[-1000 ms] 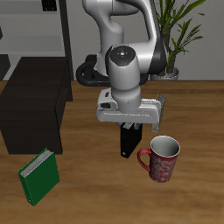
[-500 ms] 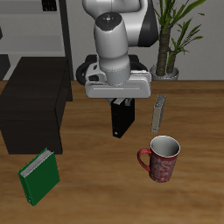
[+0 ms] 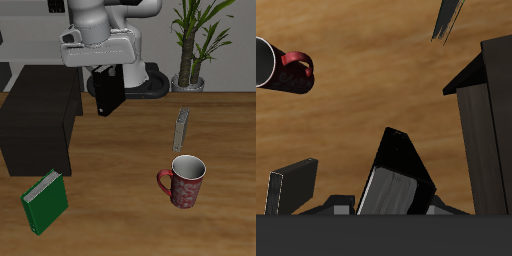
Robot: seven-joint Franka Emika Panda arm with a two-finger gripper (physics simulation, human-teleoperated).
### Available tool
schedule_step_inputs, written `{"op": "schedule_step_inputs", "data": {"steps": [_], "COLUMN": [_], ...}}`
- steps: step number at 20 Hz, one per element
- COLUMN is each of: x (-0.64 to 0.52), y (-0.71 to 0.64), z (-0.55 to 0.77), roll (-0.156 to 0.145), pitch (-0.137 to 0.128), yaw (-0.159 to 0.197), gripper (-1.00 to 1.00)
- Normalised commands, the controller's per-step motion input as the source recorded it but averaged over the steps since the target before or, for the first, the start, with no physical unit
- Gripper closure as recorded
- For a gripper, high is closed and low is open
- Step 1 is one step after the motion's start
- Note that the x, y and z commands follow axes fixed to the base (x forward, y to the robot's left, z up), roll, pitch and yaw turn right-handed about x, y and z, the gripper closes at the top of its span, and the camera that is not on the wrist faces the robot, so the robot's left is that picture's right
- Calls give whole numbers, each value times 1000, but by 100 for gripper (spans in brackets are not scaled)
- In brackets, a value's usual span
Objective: Place the black book upright on top of the shelf and place the yellow book flat on top of the shelf
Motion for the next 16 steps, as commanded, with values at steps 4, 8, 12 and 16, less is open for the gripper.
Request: {"op": "schedule_step_inputs", "data": {"steps": [4, 8, 12, 16], "x": [-371, -486, -312, -382], "y": [-837, -1291, -749, -828], "z": [397, 415, 140, 59], "roll": [-60, -86, -80, -84], "pitch": [-33, -18, -27, -8], "yaw": [0, -41, -17, -38], "gripper": [100, 100, 100, 100]}}
